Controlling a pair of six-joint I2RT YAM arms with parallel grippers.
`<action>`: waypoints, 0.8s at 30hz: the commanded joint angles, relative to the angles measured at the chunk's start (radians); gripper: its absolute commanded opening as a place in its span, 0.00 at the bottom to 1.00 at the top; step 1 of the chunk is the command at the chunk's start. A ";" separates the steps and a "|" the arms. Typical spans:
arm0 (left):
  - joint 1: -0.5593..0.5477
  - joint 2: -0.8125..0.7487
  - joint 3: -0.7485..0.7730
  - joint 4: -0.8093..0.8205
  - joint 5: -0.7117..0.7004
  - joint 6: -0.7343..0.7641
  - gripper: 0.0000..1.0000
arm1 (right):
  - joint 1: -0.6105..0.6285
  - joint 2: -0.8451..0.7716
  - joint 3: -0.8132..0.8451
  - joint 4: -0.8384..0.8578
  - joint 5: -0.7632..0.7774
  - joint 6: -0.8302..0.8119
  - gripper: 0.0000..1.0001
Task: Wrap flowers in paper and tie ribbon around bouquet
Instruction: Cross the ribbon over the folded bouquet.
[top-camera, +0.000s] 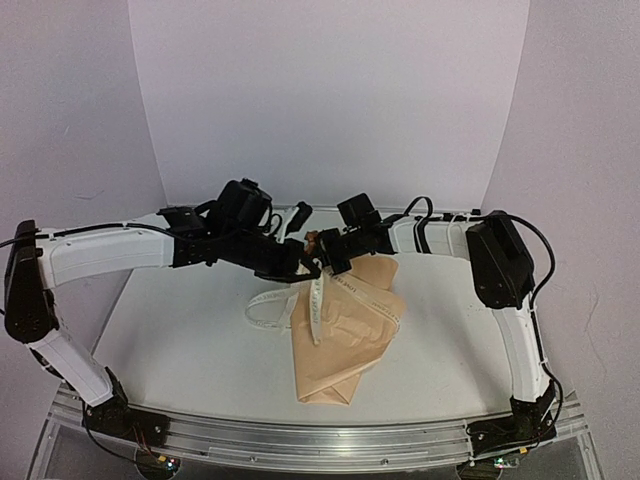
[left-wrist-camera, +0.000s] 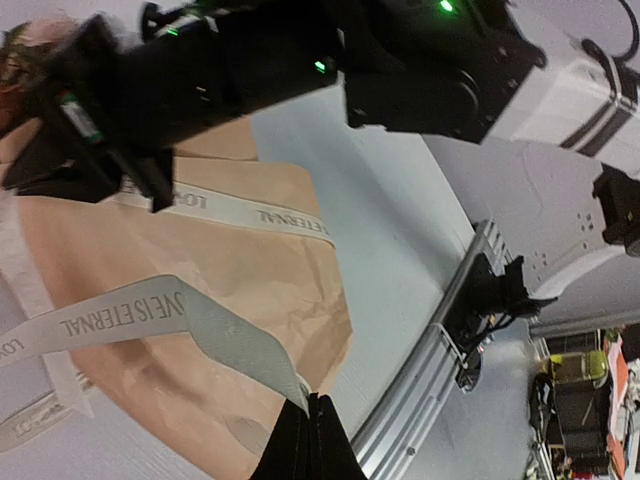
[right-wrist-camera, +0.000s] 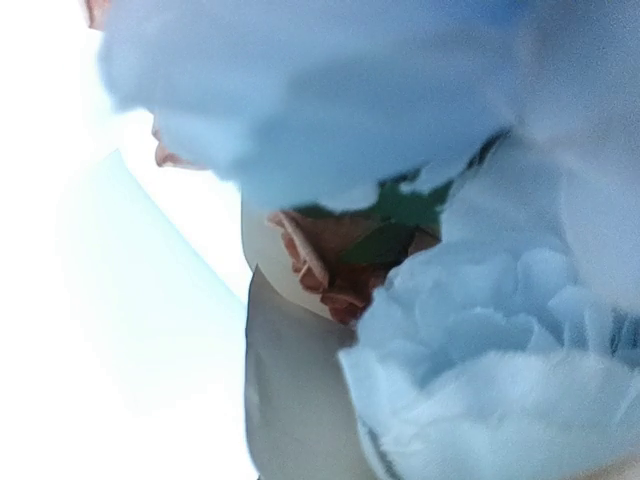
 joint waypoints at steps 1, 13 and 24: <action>-0.032 0.021 0.094 0.034 0.170 0.055 0.00 | -0.003 0.033 0.096 -0.035 0.015 -0.033 0.00; -0.062 0.213 0.203 0.101 0.172 0.070 0.00 | -0.021 0.082 0.263 -0.173 -0.104 -0.080 0.01; -0.058 0.260 0.121 0.324 0.050 -0.006 0.00 | -0.065 -0.098 0.037 -0.134 -0.199 -0.190 0.50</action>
